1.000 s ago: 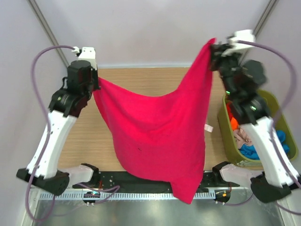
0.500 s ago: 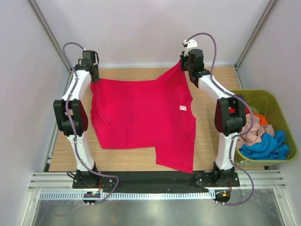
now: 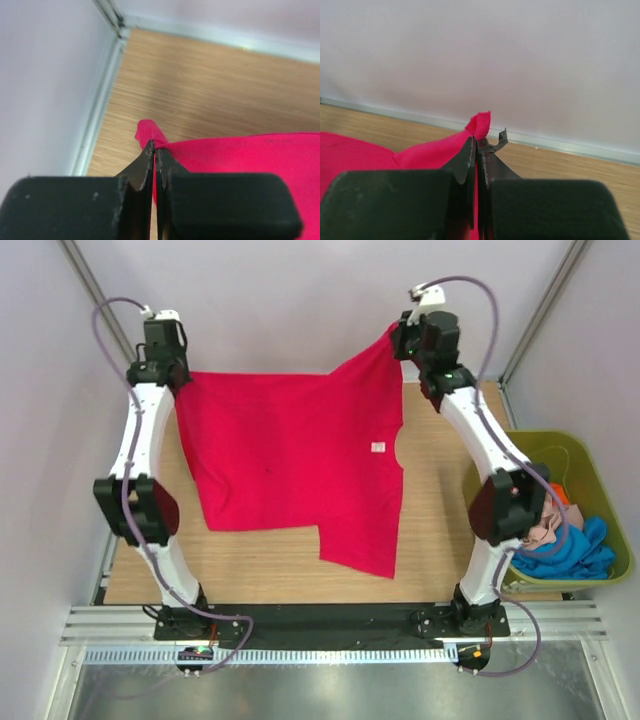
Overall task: Fold and stack the t-shirts
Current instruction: Flatten the tshirt out
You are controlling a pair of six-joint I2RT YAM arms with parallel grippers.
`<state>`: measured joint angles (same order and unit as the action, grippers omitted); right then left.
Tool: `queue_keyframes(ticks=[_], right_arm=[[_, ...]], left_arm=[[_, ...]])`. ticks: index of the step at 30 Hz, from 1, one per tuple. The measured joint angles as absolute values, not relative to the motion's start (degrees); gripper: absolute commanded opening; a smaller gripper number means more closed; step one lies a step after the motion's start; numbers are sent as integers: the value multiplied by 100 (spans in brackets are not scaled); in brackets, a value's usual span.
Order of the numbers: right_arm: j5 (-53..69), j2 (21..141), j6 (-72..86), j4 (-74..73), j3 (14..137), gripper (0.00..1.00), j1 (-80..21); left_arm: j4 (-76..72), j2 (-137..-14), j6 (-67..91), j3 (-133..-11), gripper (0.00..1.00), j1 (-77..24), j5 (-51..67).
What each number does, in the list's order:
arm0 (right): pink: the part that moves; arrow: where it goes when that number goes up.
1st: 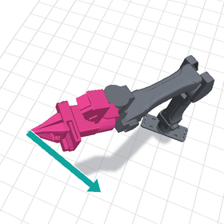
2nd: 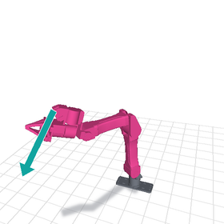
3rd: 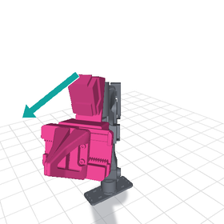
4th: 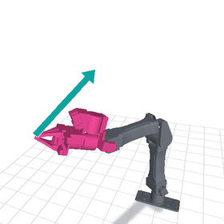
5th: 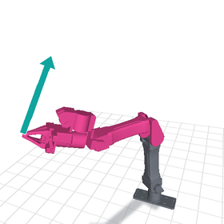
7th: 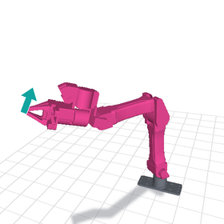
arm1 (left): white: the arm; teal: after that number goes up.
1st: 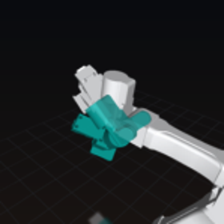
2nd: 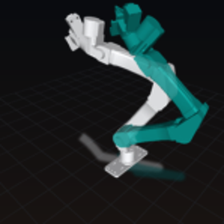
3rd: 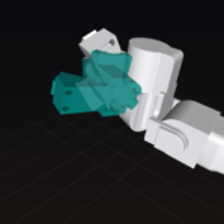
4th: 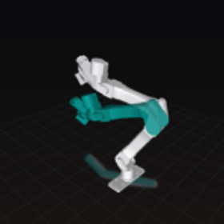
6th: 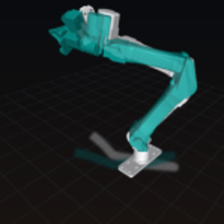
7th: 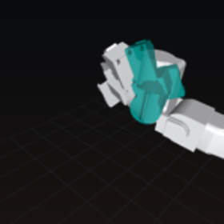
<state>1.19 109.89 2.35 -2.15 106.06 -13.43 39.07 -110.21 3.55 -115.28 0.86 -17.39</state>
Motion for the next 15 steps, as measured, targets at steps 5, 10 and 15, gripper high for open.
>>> queue_keyframes(ticks=[5, 10, 15], right_arm=[[211, 8862, 517, -755, 10171, 1, -1347], [272, 6772, 532, -1205, 10038, 1, -1350], [414, 5422, 565, -1896, 10099, 1, -1350]], left_arm=[[3736, -8779, 362, -10613, 0, 78, -1927], [3387, -6519, 414, -9679, 0, 75, -1951], [3420, -5164, 449, -9437, 0, 75, -1649]])
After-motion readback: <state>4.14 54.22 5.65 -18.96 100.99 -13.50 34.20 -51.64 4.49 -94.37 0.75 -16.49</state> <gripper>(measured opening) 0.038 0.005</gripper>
